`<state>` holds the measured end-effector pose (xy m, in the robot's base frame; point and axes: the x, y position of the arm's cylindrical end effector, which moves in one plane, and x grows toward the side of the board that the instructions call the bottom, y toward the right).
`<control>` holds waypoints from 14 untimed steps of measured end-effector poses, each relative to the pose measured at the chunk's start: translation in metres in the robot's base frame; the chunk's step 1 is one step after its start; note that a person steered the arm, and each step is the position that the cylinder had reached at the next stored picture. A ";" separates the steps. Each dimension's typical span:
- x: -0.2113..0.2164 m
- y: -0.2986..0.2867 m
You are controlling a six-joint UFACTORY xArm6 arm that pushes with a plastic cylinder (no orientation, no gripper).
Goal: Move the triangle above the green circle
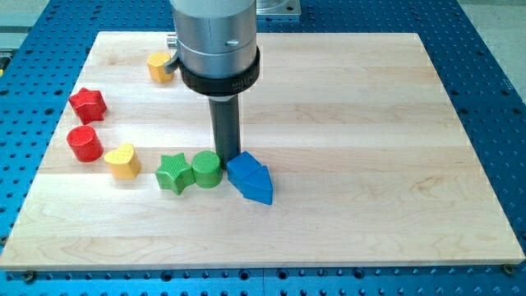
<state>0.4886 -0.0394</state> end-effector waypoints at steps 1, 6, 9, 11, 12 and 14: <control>0.000 0.050; 0.114 0.068; 0.074 0.031; 0.048 0.039; 0.049 0.044; 0.040 0.047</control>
<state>0.5287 0.0080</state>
